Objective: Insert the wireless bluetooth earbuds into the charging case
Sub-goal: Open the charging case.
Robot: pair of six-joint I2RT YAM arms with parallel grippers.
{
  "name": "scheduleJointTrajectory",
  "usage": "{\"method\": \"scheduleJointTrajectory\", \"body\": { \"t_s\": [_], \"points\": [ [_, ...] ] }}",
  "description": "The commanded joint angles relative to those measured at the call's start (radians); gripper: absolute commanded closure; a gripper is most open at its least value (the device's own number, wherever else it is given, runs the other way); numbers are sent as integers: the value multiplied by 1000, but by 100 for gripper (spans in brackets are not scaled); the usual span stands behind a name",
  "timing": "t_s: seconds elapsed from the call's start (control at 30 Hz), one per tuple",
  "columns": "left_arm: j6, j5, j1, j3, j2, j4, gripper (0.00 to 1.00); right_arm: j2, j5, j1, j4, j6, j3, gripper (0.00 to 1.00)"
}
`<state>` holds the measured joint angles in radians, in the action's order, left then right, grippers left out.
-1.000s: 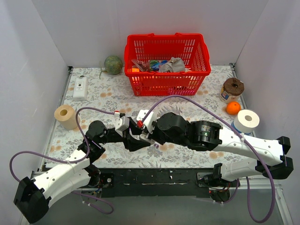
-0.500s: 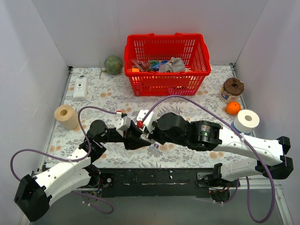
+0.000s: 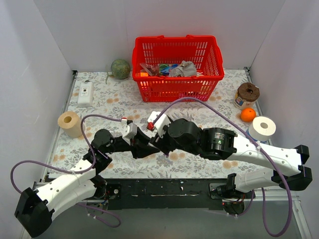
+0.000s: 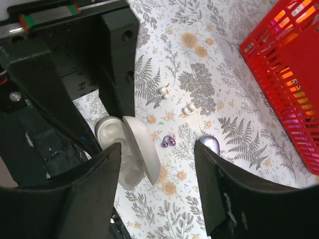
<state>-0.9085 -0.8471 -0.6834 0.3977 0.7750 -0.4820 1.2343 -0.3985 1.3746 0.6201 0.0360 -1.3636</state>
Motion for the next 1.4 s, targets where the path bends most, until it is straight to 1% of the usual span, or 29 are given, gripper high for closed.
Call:
{"method": "scheduleJointTrajectory", "body": {
  "t_s": [0.0,0.1,0.13,0.17,0.2,0.23,0.27,0.3,0.37,0.4,0.43,0.47,0.53,0.63,0.77,0.83,0.87,0.93,0.97,1.17,1.37],
  "points": [
    [-24,82,4,-23,-48,-24,100,-64,-50,-37,-69,-85,-71,31],
    [-53,144,4,-34,-68,-26,100,-145,-37,-110,-126,-152,-33,30],
    [-65,169,4,-36,-72,-26,100,-171,-34,-170,-141,-172,-10,30],
    [-76,195,4,-37,-82,-11,100,-218,-31,-204,-170,-192,56,31],
    [-98,253,4,-43,-100,-6,100,-242,-33,-236,-181,-235,90,31],
    [-108,279,4,-49,-114,-3,100,-262,-39,-287,-190,-252,134,32],
    [-115,308,4,-56,-131,5,100,-292,-49,-301,-207,-272,174,32],
    [-121,359,4,-68,-167,11,100,-303,-87,-310,-226,-291,264,33],
    [-132,416,2,-83,-207,22,100,-329,-126,-310,-250,-311,345,34],
    [-132,434,2,-98,-251,23,100,-338,-129,-312,-297,-312,430,35],
    [-130,474,2,-108,-270,23,100,-343,-122,-310,-322,-324,463,37],
    [-130,493,2,-115,-293,26,100,-337,-115,-310,-342,-329,494,41],
    [-127,525,2,-125,-337,37,100,-303,-50,-316,-358,-334,529,41],
    [-115,545,2,-114,-371,91,100,-193,10,-318,-362,-352,518,42],
    [-83,565,2,-97,-407,173,100,-29,78,-336,-436,-364,491,43],
    [-75,575,2,-92,-422,197,100,23,131,-377,-468,-372,475,45],
    [-75,592,2,-86,-437,219,100,80,185,-394,-496,-384,454,48],
    [-66,602,2,-83,-453,240,100,129,219,-428,-531,-392,437,51],
    [-64,608,2,-80,-459,258,100,175,243,-436,-566,-398,420,52],
    [-66,629,2,-82,-490,287,100,371,306,-494,-596,-406,307,50],
    [-66,623,2,-68,-488,310,100,487,331,-525,-582,-392,247,50]
  ]
}}
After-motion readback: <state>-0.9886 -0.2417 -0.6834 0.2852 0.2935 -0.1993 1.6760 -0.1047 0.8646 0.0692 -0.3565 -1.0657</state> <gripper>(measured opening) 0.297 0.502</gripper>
